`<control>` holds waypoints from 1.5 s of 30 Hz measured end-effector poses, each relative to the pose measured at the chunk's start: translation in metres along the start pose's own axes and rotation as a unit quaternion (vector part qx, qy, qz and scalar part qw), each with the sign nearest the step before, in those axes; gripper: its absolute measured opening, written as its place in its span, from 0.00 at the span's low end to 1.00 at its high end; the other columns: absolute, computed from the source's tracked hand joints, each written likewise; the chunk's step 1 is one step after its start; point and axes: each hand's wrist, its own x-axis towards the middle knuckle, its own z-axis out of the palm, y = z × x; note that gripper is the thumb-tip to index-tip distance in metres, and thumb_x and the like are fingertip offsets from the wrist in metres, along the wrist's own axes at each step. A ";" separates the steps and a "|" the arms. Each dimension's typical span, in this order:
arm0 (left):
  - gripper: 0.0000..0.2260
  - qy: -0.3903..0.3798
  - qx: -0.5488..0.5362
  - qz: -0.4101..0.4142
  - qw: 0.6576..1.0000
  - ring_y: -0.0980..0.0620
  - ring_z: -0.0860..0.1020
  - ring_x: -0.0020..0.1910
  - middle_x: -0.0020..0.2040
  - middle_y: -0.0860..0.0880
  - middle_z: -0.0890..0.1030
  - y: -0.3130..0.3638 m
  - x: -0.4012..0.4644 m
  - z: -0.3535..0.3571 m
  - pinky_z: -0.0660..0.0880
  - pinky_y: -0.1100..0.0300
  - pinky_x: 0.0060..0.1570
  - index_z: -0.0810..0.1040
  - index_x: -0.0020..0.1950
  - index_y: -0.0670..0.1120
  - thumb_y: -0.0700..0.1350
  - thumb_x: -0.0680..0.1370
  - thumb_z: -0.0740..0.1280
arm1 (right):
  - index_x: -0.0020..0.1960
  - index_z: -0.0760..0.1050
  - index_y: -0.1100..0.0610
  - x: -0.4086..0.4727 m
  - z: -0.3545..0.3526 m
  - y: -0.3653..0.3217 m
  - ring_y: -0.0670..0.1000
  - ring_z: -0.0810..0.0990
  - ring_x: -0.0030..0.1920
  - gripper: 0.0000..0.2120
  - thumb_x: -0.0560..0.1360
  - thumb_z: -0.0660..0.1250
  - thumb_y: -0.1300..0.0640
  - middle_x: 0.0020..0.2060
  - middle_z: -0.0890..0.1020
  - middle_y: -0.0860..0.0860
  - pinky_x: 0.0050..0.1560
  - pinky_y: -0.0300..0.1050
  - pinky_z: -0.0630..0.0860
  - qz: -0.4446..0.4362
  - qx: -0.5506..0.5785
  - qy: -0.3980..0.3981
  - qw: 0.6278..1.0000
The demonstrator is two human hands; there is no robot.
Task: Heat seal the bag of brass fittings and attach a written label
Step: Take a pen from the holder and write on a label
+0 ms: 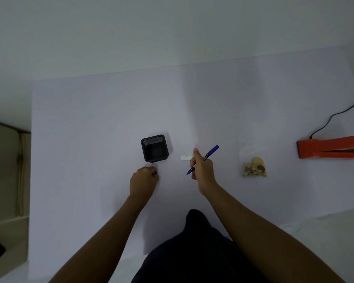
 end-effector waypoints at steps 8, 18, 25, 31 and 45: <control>0.15 0.039 -0.050 0.060 0.996 0.48 0.82 0.44 0.52 0.45 0.83 0.026 -0.013 0.003 0.78 0.58 0.44 0.80 0.60 0.42 0.50 0.78 0.69 | 0.32 0.71 0.58 0.006 -0.013 -0.001 0.45 0.68 0.20 0.26 0.83 0.59 0.42 0.24 0.71 0.49 0.22 0.37 0.66 -0.047 0.029 0.043 0.998; 0.14 0.013 0.047 0.155 0.987 0.49 0.81 0.40 0.56 0.43 0.77 0.075 0.042 0.039 0.82 0.55 0.38 0.75 0.66 0.44 0.44 0.81 0.65 | 0.44 0.80 0.66 0.019 -0.039 0.006 0.48 0.74 0.23 0.30 0.83 0.57 0.40 0.32 0.82 0.59 0.22 0.38 0.69 -0.097 0.061 0.030 0.993; 0.05 -0.022 0.156 0.146 0.977 0.52 0.77 0.31 0.46 0.48 0.77 0.076 0.049 0.039 0.78 0.60 0.29 0.79 0.52 0.45 0.43 0.77 0.71 | 0.49 0.78 0.72 0.029 -0.035 0.004 0.43 0.77 0.24 0.30 0.83 0.58 0.44 0.36 0.82 0.61 0.23 0.35 0.69 -0.112 0.053 0.021 0.992; 0.07 -0.042 0.207 0.156 0.965 0.51 0.77 0.31 0.45 0.47 0.78 0.080 0.047 0.033 0.79 0.58 0.30 0.80 0.52 0.44 0.40 0.75 0.72 | 0.48 0.79 0.71 0.034 -0.033 0.005 0.43 0.77 0.24 0.30 0.84 0.57 0.44 0.35 0.82 0.60 0.23 0.35 0.71 -0.112 0.041 0.014 0.993; 0.05 -0.003 0.181 0.205 0.962 0.52 0.75 0.28 0.41 0.46 0.78 0.074 0.038 0.037 0.73 0.60 0.23 0.79 0.47 0.43 0.40 0.74 0.73 | 0.48 0.82 0.59 0.037 -0.026 0.016 0.47 0.81 0.38 0.09 0.81 0.65 0.57 0.39 0.83 0.51 0.42 0.42 0.80 -0.269 -0.133 -0.003 0.954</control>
